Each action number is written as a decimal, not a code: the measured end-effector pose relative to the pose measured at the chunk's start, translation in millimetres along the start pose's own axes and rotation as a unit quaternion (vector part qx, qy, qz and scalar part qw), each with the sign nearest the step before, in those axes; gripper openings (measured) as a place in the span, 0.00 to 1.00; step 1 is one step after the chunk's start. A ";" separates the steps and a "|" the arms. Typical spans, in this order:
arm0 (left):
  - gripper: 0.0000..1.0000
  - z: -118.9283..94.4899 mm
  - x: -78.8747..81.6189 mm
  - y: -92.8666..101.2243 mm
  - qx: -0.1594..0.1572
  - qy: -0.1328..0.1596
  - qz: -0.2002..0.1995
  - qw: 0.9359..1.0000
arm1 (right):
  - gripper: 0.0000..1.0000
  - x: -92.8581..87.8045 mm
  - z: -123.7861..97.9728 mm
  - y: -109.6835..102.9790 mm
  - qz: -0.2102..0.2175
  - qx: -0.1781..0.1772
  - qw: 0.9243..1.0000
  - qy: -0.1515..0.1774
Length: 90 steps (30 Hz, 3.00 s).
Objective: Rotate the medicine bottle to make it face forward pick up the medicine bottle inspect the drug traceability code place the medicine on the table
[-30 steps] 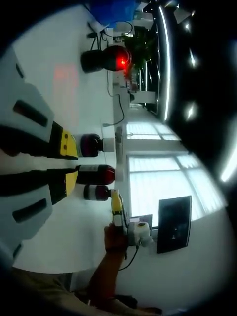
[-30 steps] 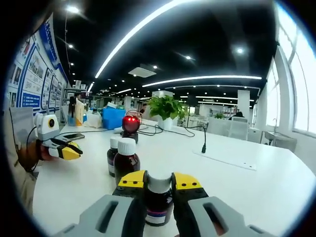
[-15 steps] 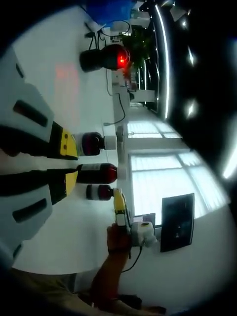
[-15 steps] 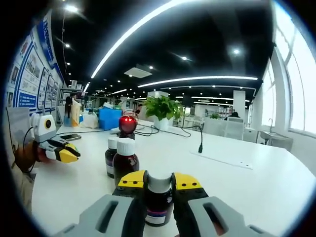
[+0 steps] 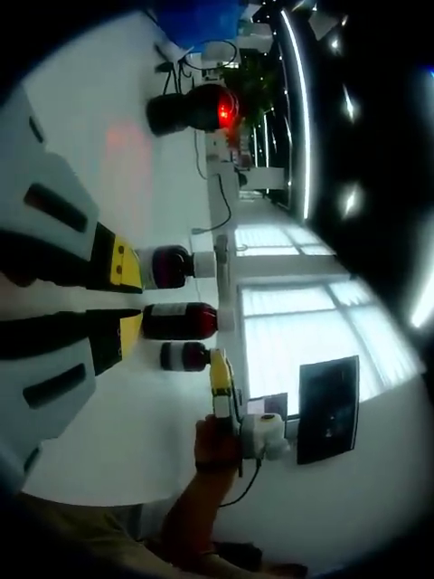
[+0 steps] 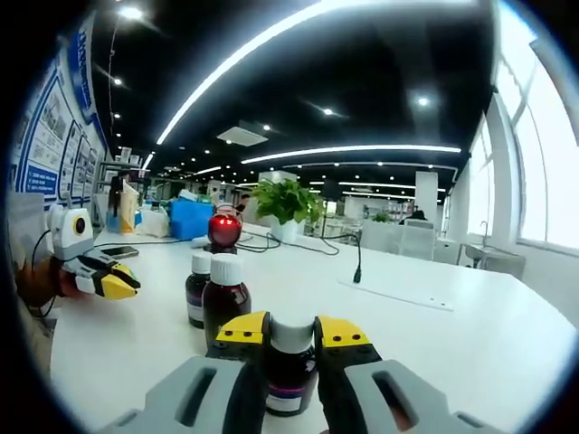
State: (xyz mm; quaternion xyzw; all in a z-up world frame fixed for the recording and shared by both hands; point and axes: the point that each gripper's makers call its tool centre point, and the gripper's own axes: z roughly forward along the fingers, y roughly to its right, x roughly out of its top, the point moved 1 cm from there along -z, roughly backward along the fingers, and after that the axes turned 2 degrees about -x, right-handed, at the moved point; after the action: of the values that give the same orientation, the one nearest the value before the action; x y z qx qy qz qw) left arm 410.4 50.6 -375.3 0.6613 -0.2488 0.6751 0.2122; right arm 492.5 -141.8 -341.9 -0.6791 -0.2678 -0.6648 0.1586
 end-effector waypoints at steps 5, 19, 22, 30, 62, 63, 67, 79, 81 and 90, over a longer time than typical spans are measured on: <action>0.00 0.1 -0.1 -2.4 0.003 0.002 0.003 1.000 | 0.16 -0.1 -0.5 0.1 -0.004 -0.016 1.000 -0.001; 0.00 -0.3 0.8 0.4 0.002 0.001 0.007 1.000 | 0.16 0.9 -3.0 -3.5 -0.025 -0.056 0.998 0.004; 0.00 -0.4 0.9 0.6 0.003 0.002 0.006 1.000 | 0.16 1.2 -3.5 -5.0 -0.026 -0.066 0.997 0.004; 0.00 -0.6 1.5 1.6 0.001 0.002 0.006 1.000 | 0.16 1.3 -5.1 -7.7 -0.029 -0.076 0.997 0.003; 0.00 -1.1 2.3 1.6 0.003 0.004 0.009 1.000 | 0.19 2.9 4.8 3.1 0.020 0.024 1.000 0.001; 0.00 -1.1 2.3 1.8 0.003 0.004 0.010 1.000 | 0.19 2.5 5.1 2.7 0.019 0.029 0.999 0.002; 0.00 -1.1 2.3 1.3 0.004 0.004 0.012 1.000 | 0.19 -0.5 6.5 2.0 0.012 0.039 0.999 -0.001; 0.00 -1.0 2.1 1.7 0.002 0.004 0.016 1.000 | 0.16 -2.1 6.3 0.3 0.017 0.049 0.999 0.004; 0.00 -1.0 2.1 1.7 0.002 0.004 0.015 1.000 | 0.16 -2.2 6.1 0.1 0.016 0.048 0.999 0.005; 0.00 -0.6 1.6 0.2 0.004 0.003 0.014 1.000 | 0.16 -2.1 3.7 -2.0 0.016 0.032 0.999 0.006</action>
State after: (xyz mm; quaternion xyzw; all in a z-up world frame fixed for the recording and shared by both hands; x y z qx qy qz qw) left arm 409.8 50.8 -373.7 0.6562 -0.2547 0.6812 0.2010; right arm 494.5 -138.4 -344.4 -0.6742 -0.2764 -0.6573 0.1925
